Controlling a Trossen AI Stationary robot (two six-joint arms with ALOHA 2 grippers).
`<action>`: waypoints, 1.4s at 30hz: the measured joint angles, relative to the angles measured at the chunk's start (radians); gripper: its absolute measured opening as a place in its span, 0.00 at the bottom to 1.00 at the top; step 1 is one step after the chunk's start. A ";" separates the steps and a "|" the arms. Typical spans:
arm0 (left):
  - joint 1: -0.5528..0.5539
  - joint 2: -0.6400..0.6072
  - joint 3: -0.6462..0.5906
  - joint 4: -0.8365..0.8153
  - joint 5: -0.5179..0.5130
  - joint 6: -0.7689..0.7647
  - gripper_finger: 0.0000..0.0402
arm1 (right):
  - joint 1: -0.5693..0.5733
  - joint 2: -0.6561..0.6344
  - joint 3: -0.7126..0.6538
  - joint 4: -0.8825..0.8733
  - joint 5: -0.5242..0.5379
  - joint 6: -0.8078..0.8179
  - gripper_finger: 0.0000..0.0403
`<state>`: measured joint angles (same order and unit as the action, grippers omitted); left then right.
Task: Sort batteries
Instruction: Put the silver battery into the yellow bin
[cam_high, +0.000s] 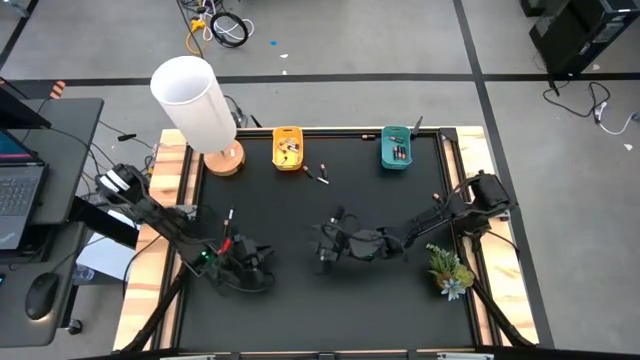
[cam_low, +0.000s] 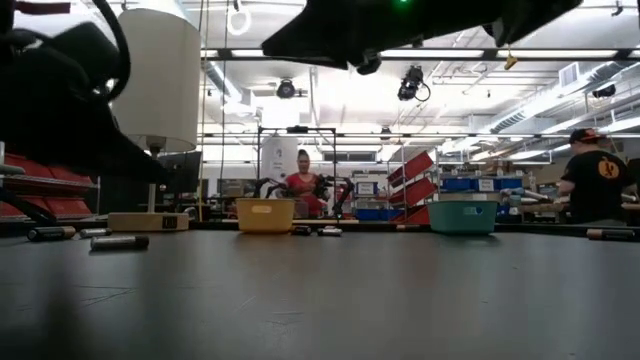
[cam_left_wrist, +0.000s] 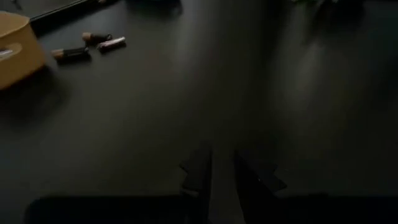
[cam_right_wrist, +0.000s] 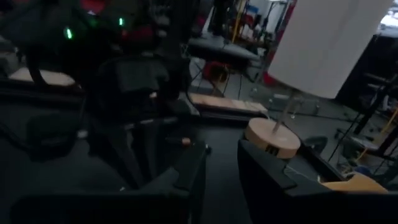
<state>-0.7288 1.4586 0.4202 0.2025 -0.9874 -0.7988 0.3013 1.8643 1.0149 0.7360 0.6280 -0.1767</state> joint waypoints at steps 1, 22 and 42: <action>0.000 0.013 0.000 0.003 -0.006 -0.024 0.18 | 0.003 -0.004 -0.015 0.022 0.000 -0.008 0.25; -0.058 0.236 0.000 0.045 -0.160 -0.152 0.47 | 0.002 -0.004 -0.077 0.111 -0.053 -0.017 0.25; -0.085 0.449 0.002 0.178 -0.210 -0.335 0.36 | 0.001 -0.004 -0.077 0.111 -0.057 -0.017 0.25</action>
<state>-0.8135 1.9076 0.4225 0.3801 -1.1977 -1.1336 0.3027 1.8606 0.9382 0.8474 0.5712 -0.1940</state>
